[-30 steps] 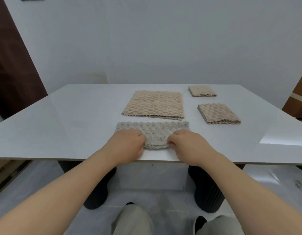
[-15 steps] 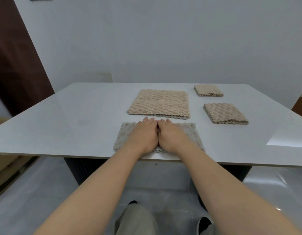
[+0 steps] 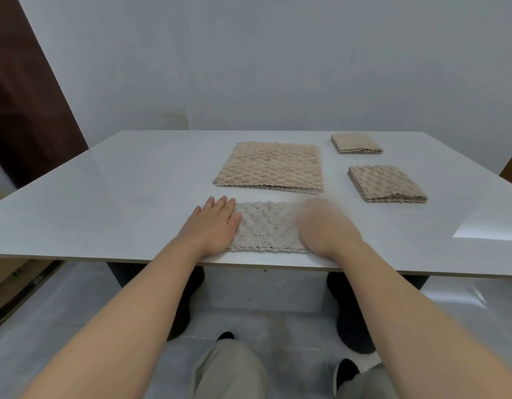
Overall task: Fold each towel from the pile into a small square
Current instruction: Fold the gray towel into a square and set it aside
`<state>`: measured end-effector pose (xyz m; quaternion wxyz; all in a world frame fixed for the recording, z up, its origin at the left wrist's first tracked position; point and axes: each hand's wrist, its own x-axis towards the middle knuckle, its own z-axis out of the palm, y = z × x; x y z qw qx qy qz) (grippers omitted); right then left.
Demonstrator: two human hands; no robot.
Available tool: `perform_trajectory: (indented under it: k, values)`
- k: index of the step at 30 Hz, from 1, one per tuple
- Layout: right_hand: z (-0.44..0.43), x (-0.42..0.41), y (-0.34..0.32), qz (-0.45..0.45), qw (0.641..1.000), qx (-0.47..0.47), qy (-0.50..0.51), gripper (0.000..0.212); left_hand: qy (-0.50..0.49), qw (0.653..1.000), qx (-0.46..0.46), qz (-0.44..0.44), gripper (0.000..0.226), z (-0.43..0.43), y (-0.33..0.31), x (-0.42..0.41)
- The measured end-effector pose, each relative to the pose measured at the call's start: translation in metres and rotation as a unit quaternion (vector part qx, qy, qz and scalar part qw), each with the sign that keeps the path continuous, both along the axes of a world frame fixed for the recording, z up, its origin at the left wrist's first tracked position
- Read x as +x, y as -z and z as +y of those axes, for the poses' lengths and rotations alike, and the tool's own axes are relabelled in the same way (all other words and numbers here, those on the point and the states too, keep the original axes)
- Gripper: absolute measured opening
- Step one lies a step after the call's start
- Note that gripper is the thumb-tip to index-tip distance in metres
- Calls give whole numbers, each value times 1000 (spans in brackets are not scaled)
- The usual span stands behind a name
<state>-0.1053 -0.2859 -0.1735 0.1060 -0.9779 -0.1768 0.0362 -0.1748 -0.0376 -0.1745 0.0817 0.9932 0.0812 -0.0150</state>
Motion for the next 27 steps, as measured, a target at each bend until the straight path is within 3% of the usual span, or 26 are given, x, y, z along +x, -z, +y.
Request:
perform_trajectory:
  k: [7, 12, 16, 22, 25, 27]
  values:
    - [-8, 1, -13, 33, 998, -28, 42, 66, -24, 998, 53, 38, 69, -1, -11, -5]
    - [-13, -2, -35, -45, 986, -66, 143, 39, 119, 992, 51, 4, 83, -19, -35, -3]
    - [-9, -6, -41, -4, 973, -56, 225, 47, 174, 984, 25, 32, 97, -30, -31, -1]
    - [1, -13, -56, 105, 973, -40, 199, 40, 181, 982, 42, 31, 103, -32, -17, -3]
    - [3, -9, -65, 72, 983, 6, 167, 53, 175, 983, 45, 40, 105, -37, -18, -3]
    - [3, -10, -76, 33, 982, 64, 175, 45, 170, 983, 47, 49, 108, -43, -19, -2]
